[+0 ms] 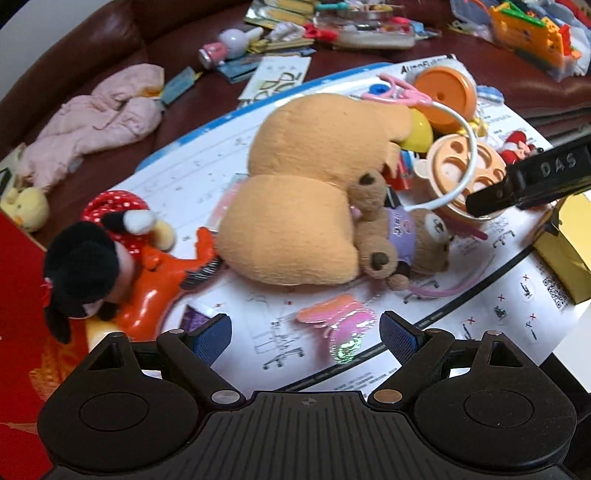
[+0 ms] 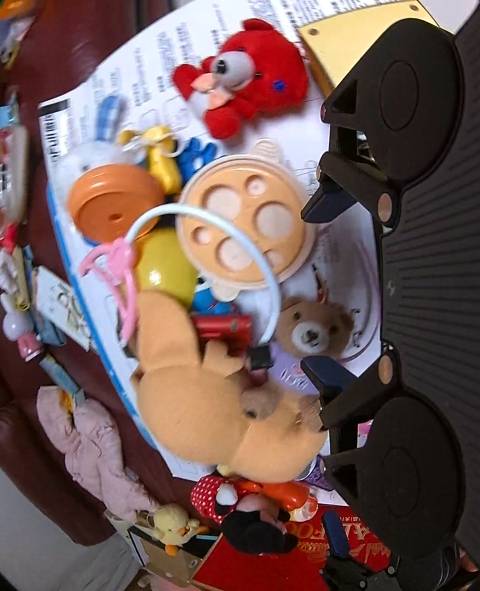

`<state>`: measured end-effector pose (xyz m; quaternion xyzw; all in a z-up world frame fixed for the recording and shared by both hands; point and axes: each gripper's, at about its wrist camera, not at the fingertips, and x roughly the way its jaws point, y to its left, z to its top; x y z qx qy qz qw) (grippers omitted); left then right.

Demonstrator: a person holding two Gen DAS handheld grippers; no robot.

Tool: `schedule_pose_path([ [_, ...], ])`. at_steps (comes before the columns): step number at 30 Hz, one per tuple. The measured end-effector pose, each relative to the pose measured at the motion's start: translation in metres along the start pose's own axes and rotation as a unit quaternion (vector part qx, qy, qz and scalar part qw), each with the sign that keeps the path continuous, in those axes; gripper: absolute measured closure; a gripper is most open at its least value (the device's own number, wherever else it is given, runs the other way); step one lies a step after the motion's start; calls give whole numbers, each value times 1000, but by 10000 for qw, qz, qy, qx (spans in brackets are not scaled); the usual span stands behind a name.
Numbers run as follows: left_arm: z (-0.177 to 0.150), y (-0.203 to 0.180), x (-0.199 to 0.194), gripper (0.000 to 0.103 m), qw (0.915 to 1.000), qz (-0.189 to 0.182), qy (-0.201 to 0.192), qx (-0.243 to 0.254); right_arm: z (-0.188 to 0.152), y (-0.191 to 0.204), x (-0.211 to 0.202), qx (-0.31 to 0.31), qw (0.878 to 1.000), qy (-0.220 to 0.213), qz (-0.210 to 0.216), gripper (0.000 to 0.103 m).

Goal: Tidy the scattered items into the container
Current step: 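Move both tools back over the table toward the small teddy bear, then grip the teddy bear's head with the right tool while the left tool grips its leg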

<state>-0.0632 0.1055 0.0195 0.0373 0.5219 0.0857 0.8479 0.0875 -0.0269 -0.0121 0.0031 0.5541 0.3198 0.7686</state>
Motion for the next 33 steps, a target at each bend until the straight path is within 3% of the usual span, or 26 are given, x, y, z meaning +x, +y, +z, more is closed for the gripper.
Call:
schedule_pose_path([
  [6,12,-7,-5,13,9993,-174,-282,144,-7,-3,14,1,9997,208,96,30],
  [9,22,-19,-8,19,9974,-242,-506,449,-7,-5,18,115,9994,287,177,36],
  [14,31,-43,3,21,9901,-305,-752,1141,-2,-5,19,336,9982,320,382,36],
  [19,32,-53,28,37,9881,-222,-565,1411,1,1,30,433,9967,411,551,36],
  [21,33,-54,30,47,9873,-239,-591,1457,2,2,37,462,9963,449,571,36],
  [22,32,-54,31,67,9874,-309,-546,1452,2,4,41,497,9958,477,601,36],
  [23,32,-53,33,79,9881,-461,-411,1406,1,4,44,529,9952,509,640,37],
  [25,29,-51,40,80,9897,-641,-138,1276,0,5,48,527,9940,572,772,53],
  [27,23,-51,45,81,9893,-610,-35,1322,-2,10,43,279,9961,456,707,57],
  [29,18,-48,47,81,9894,-813,87,1204,-3,14,37,41,9971,368,670,59],
  [33,9,-51,44,81,9855,-1330,208,1029,-5,6,32,151,9959,431,781,66],
])
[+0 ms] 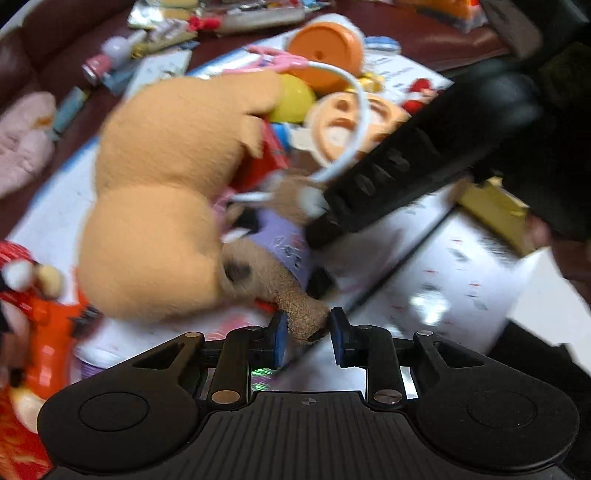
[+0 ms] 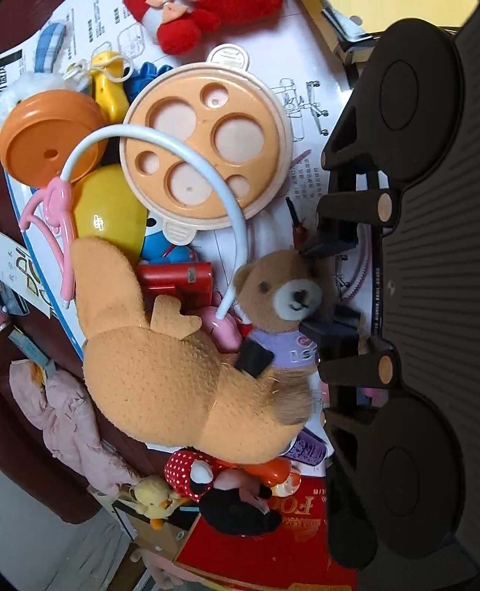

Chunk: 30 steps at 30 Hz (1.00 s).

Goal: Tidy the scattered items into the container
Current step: 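Grip the teddy bear's head with the right tool while the left tool grips its leg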

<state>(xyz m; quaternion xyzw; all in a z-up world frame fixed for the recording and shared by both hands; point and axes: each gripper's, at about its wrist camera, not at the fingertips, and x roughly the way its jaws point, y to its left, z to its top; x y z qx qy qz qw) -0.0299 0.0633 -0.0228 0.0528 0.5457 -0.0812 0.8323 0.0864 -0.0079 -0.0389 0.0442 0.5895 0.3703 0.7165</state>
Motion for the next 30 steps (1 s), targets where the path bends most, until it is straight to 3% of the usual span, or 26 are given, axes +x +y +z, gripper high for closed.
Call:
schedule_pose_path([
  [2,-4,-5,0,95,9997,-240,61,-24,-2,-1,0,75,10000,30,8,65],
  [4,-8,-10,3,95,9991,-389,140,-48,-4,-1,-1,68,10000,22,-63,64],
  [6,-13,-11,4,87,9994,-307,159,-65,-7,-2,-2,94,9999,27,-48,64],
  [7,-15,-9,2,73,9996,-240,139,-99,-9,-2,-3,88,9999,23,-54,64],
  [8,-17,-5,-2,68,9996,-199,111,-141,-10,-2,-4,67,10000,16,-70,64],
  [15,-5,18,-42,65,9978,196,-399,-488,-17,-7,-2,175,9998,74,-59,64],
  [20,20,4,-50,45,9977,296,-592,-140,-16,-12,-8,344,9994,-82,-30,64],
  [25,42,-16,-36,44,9975,342,-618,95,-8,-18,-17,438,9987,-264,-55,64],
  [28,46,-8,-24,55,9980,415,-468,-6,-4,-19,-18,448,9985,-319,-43,64],
  [30,42,0,-24,57,9979,472,-429,-54,-3,-19,-17,421,9986,-318,-6,64],
])
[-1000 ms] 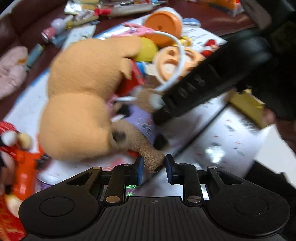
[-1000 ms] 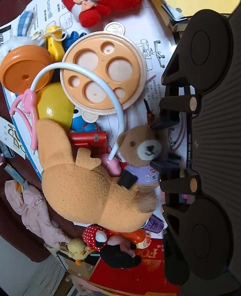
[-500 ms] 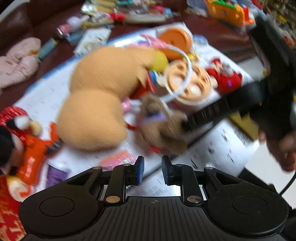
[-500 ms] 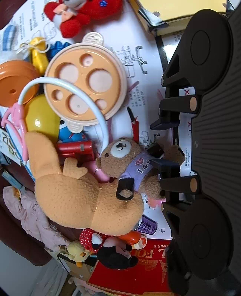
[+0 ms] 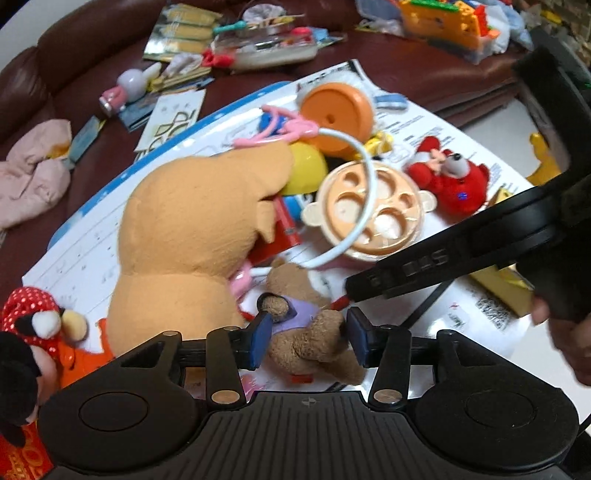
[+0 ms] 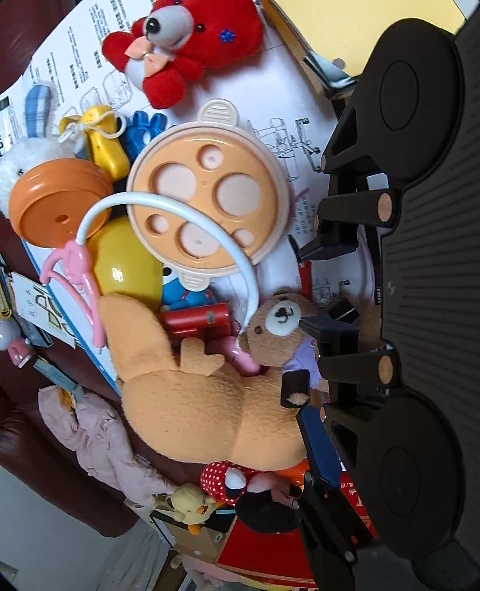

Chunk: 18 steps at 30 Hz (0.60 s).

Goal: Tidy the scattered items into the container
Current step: 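Grip the teddy bear's head with the right tool while the left tool grips its leg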

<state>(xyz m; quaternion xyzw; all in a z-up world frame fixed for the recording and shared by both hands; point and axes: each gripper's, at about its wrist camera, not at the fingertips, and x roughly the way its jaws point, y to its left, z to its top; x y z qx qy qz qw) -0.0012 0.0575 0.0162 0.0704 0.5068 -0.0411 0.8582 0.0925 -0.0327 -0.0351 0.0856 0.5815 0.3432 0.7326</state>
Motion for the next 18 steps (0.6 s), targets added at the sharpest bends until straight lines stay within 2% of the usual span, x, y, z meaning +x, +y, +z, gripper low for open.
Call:
schedule_pose_path([
  [3,-11,17,4,53,9995,229,195,-76,-1,0,5,-4,9999,98,73,64],
  [5,-14,28,6,77,9992,186,295,-179,-4,1,8,-17,9997,193,130,64],
  [7,-17,31,5,77,9993,139,324,-153,-7,3,13,-23,9994,285,179,64],
  [12,-13,22,3,78,9988,259,253,322,-4,3,16,145,9987,350,336,63],
  [14,-9,19,2,57,9982,323,140,490,-1,1,18,264,9983,344,399,63],
  [18,0,16,10,57,9970,350,135,671,7,0,22,406,9975,353,455,63],
])
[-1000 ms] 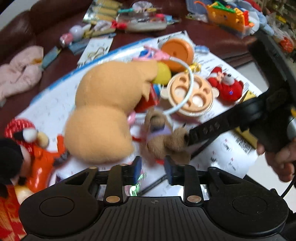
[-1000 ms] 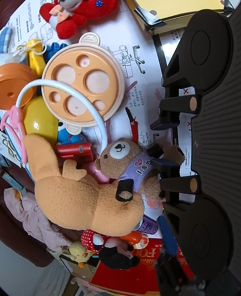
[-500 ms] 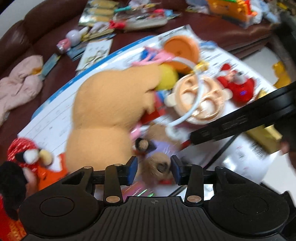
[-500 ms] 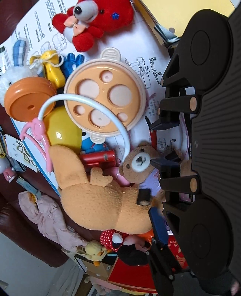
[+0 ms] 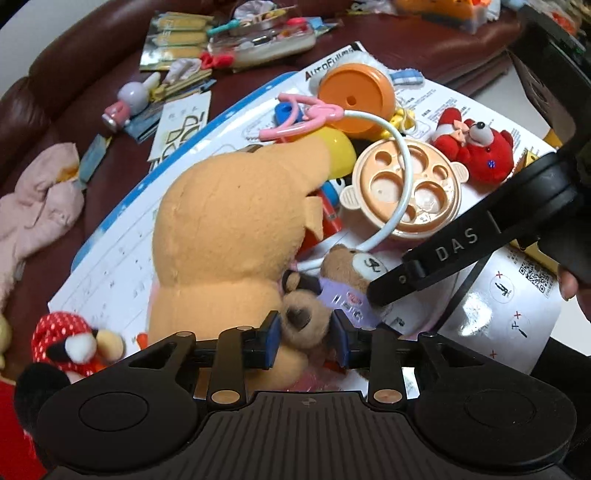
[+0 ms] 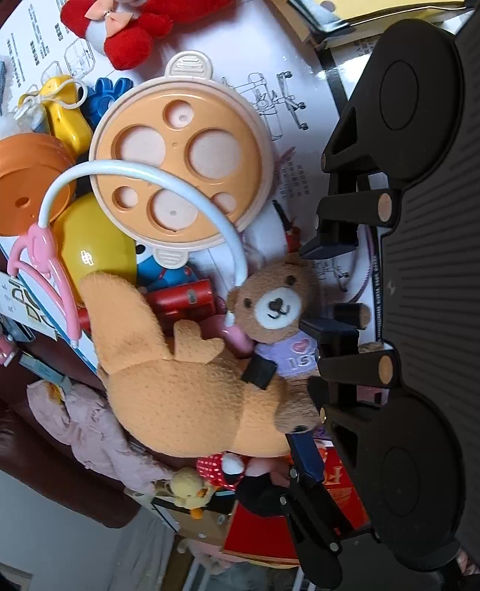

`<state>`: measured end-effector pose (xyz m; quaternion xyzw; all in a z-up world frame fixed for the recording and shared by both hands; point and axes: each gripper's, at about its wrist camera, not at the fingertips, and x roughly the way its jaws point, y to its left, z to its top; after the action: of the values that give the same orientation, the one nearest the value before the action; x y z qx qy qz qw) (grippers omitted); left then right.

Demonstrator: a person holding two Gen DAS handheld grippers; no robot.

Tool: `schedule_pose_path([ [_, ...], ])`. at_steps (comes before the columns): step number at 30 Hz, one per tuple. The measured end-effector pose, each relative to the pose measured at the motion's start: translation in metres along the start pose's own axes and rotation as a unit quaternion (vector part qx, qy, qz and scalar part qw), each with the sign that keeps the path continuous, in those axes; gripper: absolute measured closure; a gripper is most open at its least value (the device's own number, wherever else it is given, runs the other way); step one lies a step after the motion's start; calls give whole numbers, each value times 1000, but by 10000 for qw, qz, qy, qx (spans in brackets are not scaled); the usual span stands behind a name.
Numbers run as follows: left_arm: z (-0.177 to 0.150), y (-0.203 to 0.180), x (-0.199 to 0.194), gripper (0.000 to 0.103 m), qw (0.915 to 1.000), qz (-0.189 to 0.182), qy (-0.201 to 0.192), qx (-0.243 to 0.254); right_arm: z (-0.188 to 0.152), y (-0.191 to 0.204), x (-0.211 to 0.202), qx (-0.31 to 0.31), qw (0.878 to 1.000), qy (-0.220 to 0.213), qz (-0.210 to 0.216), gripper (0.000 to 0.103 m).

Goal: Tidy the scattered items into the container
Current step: 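Grip the teddy bear's head with the right tool while the left tool grips its leg, then lift the teddy bear off the table with both tools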

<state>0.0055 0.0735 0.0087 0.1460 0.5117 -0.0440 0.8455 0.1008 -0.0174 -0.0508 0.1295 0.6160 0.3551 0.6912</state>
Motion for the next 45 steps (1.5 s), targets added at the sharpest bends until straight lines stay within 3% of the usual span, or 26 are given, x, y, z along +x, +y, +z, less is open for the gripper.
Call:
schedule_pose_path([
  [1,1,0,4,57,10000,21,17,38,2,0,1,36,10000,16,32,63],
  [5,-1,5,15,75,9994,-255,206,-106,7,2,10,102,9999,74,16,61],
  [11,-22,2,9,84,9954,-802,305,-426,8,3,10,181,9997,108,132,56],
  [14,-35,-4,2,85,9926,-1044,299,-546,1,15,7,-45,9994,188,275,57],
  [17,-51,-11,-1,85,9905,-1143,324,-699,-8,32,7,-463,9986,229,83,57],
  [22,-76,-10,6,85,9861,-1160,583,-1036,-23,39,13,-603,9972,443,75,57],
  [28,-80,-6,11,85,9852,-1096,598,-1172,-29,29,0,-631,9975,293,-122,58],
  [31,-80,-7,15,82,9856,-1104,665,-1093,-31,23,-1,-582,9976,285,-223,58],
  [34,-80,-5,18,63,9861,-1057,738,-1052,-32,19,2,-621,9972,244,-347,58],
  [38,-77,6,14,52,9856,-1065,713,-1101,-29,17,6,-639,9969,247,-390,58],
  [45,-70,11,11,44,9850,-1192,658,-1058,-24,19,6,-557,9981,211,-155,58],
])
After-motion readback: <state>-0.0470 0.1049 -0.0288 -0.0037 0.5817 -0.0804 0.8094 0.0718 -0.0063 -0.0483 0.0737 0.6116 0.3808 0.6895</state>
